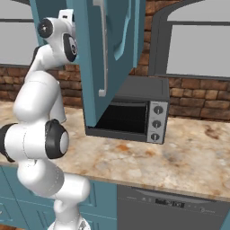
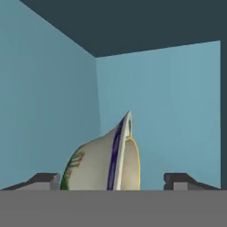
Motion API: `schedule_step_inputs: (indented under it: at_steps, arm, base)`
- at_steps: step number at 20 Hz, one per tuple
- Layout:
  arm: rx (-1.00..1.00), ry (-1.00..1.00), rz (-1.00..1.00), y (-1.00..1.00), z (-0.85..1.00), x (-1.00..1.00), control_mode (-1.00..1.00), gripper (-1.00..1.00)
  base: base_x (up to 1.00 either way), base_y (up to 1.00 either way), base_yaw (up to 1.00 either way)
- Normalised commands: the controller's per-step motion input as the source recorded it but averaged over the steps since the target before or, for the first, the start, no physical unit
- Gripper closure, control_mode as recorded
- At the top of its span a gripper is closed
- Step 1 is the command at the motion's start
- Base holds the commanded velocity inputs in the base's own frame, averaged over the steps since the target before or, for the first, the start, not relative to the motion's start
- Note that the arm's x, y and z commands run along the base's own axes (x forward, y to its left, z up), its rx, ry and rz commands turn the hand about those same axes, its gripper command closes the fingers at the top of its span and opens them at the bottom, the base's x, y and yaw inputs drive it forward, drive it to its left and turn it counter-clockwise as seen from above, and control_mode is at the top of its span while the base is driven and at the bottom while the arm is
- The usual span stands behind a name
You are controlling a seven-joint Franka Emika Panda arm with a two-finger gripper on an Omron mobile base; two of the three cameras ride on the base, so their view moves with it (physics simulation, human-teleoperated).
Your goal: Pick up the bowls on the counter and stack them on top of one another in the open cabinet. Place the smaller bowl on top of the larger bowl.
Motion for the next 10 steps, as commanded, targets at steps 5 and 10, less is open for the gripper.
schedule_step_inputs:
  at_steps: [5,10]
  arm:
    - [-0.02,-0.16,-0.02,-0.06,0.33,-0.44,-1.0,-1.0]
    - [0.0,-0.02,-0.06,-0.16,0.2,-0.63,-1.0,-1.0]
  base:
    - [0.0,0.0,0.0]
    - [0.0,0.0,0.0]
